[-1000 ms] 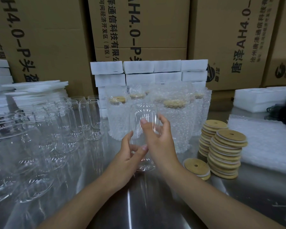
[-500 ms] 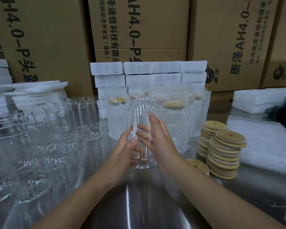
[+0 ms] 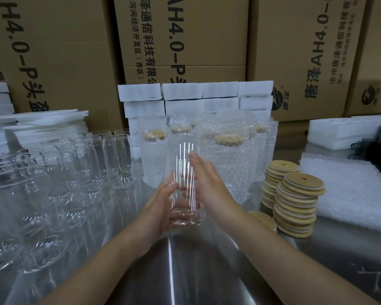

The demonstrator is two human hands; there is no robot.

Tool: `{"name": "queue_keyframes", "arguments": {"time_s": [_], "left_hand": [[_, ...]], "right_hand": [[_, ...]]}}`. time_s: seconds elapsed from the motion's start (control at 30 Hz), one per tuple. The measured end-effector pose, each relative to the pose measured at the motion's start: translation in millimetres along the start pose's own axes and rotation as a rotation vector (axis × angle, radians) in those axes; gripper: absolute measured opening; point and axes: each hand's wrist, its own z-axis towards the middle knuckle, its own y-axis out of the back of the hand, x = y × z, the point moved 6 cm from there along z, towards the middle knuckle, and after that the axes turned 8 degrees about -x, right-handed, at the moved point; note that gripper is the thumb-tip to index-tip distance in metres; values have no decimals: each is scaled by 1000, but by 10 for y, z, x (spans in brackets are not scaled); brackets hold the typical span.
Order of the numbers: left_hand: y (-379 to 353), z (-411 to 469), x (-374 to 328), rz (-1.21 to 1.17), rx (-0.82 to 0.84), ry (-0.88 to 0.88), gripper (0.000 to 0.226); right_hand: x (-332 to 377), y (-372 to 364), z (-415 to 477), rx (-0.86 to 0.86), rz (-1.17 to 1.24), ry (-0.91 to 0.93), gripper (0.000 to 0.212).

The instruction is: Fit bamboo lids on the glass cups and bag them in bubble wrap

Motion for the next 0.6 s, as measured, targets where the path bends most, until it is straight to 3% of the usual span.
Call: {"name": "queue_keyframes", "arguments": {"time_s": [0.1, 0.17, 0.23, 0.33, 0.47, 0.6], "left_hand": [[79, -16, 53, 17, 26, -20, 72], [169, 47, 65, -4, -35, -52, 82], [221, 95, 53, -41, -85, -69, 93], [262, 123, 27, -19, -107, -105, 96], [304, 138, 63, 17, -125, -114, 75], [299, 129, 75, 71, -116, -118, 65]], "right_hand": [[224, 101, -66, -35, -723, 291, 100], [378, 246, -43, -122, -1029, 383, 98], [440, 419, -18, -92, -1125, 275, 72], [338, 573, -84, 204, -1367, 101, 35], [127, 642, -234, 476, -1631, -127, 59], [29, 652, -223, 578, -1881, -176, 55]]}}
